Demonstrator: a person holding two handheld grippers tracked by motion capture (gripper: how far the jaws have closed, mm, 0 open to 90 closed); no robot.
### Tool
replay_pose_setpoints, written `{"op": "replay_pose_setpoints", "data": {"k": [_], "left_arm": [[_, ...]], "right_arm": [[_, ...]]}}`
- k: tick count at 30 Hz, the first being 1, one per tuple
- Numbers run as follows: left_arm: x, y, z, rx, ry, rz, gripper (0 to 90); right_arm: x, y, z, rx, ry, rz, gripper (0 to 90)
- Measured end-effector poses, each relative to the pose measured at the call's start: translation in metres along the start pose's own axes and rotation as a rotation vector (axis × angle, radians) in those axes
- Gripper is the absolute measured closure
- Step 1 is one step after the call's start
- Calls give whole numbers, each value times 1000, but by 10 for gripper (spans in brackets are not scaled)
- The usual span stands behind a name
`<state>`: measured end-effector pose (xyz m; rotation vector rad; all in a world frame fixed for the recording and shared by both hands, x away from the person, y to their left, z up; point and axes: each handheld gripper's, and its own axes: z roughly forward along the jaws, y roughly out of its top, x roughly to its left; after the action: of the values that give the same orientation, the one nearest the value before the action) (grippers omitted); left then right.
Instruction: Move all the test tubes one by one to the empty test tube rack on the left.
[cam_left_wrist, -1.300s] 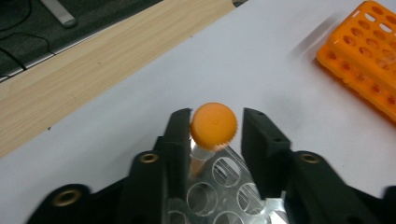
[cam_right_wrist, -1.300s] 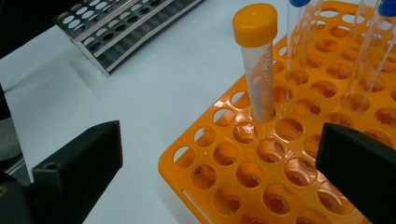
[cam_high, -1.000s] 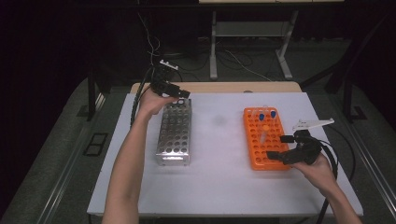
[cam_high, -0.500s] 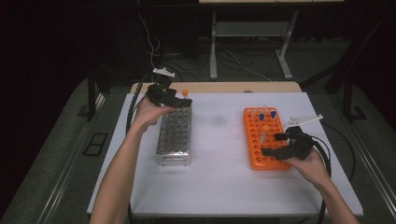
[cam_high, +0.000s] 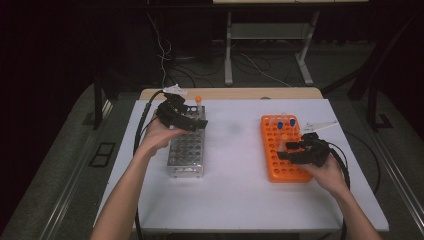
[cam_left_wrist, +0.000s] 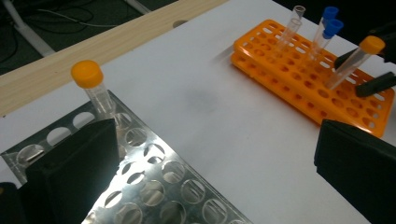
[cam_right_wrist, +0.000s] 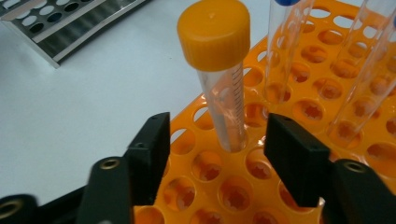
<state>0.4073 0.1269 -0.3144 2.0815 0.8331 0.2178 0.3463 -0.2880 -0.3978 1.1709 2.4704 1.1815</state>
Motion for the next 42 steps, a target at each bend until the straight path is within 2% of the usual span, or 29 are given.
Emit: {"op": "replay_pose_setpoints", "data": {"k": [5,9,12,16,21,22,25,29,42], "left_arm": [[-10,-4,-4,-6,-14,20,0],[-18,-7,-7,-5,-18,29,0],[-22,-8,-9,1,-24,37,0],[-27,-7,-10,2,-31,51,0],[-33,-4,-10,5,-47,55,0],[-33,-3,-10,10,-49,66,0],[-37,-1,-10,11,-59,71,0],[-42,4,-10,18,-75,87,0],[-68,19,-3,69,-151,177,0]], "right_arm": [[-1,2,5,-4,-14,-12,554],[-1,2,7,-10,-26,-22,683],[1,2,7,-14,-58,-43,731],[1,4,2,-33,-60,-49,736],[5,12,-8,-45,-74,-77,736],[7,14,-11,-45,-78,-82,737],[10,20,-17,-56,-43,-83,737],[20,28,-19,-44,-11,-113,737],[59,55,-9,-25,104,-212,736]]}}
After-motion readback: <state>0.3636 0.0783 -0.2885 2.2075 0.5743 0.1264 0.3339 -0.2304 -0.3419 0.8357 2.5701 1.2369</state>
